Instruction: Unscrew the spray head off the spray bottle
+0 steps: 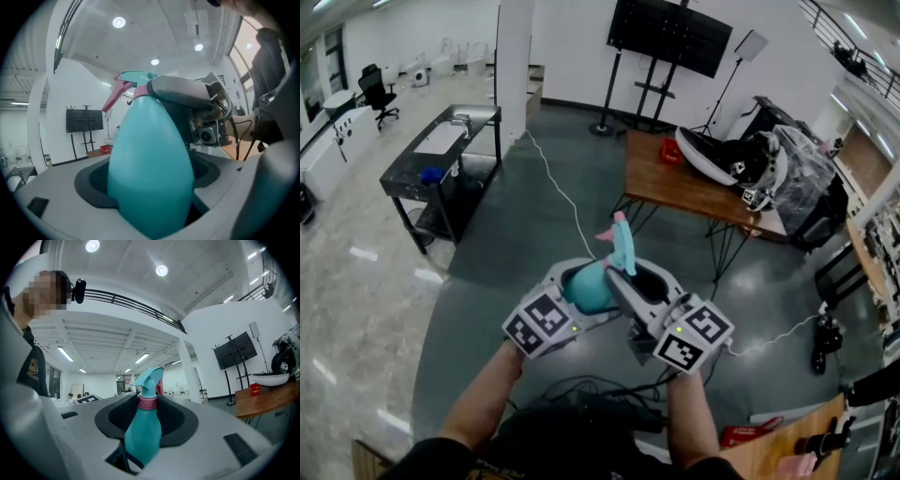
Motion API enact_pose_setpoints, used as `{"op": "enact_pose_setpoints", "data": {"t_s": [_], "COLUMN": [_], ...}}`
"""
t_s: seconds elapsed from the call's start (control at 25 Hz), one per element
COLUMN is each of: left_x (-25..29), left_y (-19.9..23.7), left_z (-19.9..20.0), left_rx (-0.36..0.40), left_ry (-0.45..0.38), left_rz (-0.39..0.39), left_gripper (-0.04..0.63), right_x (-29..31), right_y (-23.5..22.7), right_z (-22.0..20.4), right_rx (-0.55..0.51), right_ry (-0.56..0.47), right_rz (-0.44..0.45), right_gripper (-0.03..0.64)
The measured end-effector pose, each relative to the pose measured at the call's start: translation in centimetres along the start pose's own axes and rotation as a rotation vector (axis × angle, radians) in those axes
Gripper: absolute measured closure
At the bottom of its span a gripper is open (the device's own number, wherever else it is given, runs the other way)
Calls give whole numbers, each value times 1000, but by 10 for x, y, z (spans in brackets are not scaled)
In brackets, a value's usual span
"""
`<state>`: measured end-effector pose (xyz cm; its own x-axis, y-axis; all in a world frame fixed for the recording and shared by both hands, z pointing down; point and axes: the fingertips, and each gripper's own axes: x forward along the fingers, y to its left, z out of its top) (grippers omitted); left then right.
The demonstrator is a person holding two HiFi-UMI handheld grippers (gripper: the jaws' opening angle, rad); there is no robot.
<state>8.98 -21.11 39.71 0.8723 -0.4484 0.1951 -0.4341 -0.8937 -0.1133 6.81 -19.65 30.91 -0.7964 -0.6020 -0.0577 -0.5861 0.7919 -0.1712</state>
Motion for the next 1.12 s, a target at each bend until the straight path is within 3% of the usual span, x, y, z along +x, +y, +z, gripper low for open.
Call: {"op": "enact_pose_setpoints", "data": {"t_s": [0.4, 0.72, 0.8, 0.92, 1.0, 1.12], "left_x": [-13, -28, -28, -24, -20, -11], "left_y": [-39, -62, -62, -50, -39, -17], "left_z": [14, 21, 20, 20, 19, 14], "left_rx": [28, 41, 43, 34, 26, 21], "left_ry": [-74, -107, -113, -128, -126, -81], "left_rz": [-299, -486, -482, -411, -343, -197], "left_gripper": [163, 163, 163, 163, 163, 163], "right_x": [-22, -32, -31, -26, -24, -21], "right_y": [26, 45, 46, 41, 37, 21], "right_z": [6, 9, 8, 7, 8, 11], "right_rx": [-79, -113, -120, -124, -108, -74], "right_ry": [-9, -11, -9, 1, -6, -33], "right_rz": [225, 398, 400, 338, 298, 189], "right_gripper": [480, 480, 479, 471, 421, 420]}}
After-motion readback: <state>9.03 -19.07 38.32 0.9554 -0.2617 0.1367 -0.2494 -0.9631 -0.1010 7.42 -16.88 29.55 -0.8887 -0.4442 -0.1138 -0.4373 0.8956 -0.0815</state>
